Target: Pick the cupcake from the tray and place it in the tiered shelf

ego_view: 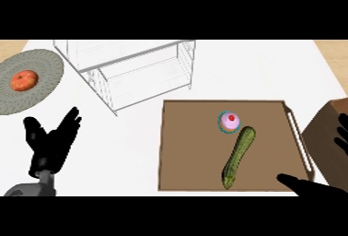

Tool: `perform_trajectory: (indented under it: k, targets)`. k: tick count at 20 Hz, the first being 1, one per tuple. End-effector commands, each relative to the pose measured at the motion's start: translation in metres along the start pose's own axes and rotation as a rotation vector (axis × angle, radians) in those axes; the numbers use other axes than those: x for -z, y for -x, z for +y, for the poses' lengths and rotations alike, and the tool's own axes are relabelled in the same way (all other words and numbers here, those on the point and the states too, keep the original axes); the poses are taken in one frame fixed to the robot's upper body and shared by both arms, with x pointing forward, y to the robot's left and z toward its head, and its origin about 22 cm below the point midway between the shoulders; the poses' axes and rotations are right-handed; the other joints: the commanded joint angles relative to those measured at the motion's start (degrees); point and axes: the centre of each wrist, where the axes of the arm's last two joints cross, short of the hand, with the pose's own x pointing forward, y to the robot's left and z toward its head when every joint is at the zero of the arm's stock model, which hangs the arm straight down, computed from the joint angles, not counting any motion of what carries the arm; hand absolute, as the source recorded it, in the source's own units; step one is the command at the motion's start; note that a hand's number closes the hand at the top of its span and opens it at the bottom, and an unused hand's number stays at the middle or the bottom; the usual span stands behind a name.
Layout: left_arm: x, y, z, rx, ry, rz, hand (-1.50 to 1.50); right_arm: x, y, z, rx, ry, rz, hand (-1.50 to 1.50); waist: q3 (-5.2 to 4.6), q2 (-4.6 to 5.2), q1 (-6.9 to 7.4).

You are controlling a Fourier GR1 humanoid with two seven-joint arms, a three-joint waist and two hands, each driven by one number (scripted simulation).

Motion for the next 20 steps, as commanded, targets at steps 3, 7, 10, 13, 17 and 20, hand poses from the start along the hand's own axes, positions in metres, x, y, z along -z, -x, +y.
perform_trajectory:
  k: [3, 7, 10, 13, 17, 20]
  targets:
    - [-0.004, 0.005, -0.012, 0.029, 0.041, 0.022, 0.00, 0.015, -0.036, 0.020, -0.088, 0.060, 0.170, -1.50, 0.00, 0.76, 2.61]
    - [-0.007, 0.020, -0.004, 0.012, 0.032, 0.049, 0.00, 0.020, -0.054, 0.028, -0.111, 0.105, 0.216, -1.50, -0.02, 0.56, 2.07]
    - [-0.001, 0.012, -0.017, -0.007, 0.059, 0.043, 0.00, 0.040, -0.063, 0.043, -0.182, 0.120, 0.280, -1.50, -0.09, 0.71, 2.65]
    - [0.009, -0.001, -0.022, 0.013, 0.053, 0.036, 0.00, 0.049, -0.065, 0.070, -0.207, 0.071, 0.324, -1.50, -0.06, 0.85, 2.40]
    - [0.003, 0.008, -0.016, 0.008, 0.056, 0.041, 0.00, 0.059, -0.073, 0.087, -0.266, 0.007, 0.355, -1.50, -0.02, 0.55, 1.85]
    - [-0.004, 0.016, -0.020, 0.002, 0.049, 0.036, 0.00, 0.071, -0.078, 0.106, -0.290, 0.013, 0.383, -1.50, 0.07, 0.54, 2.08]
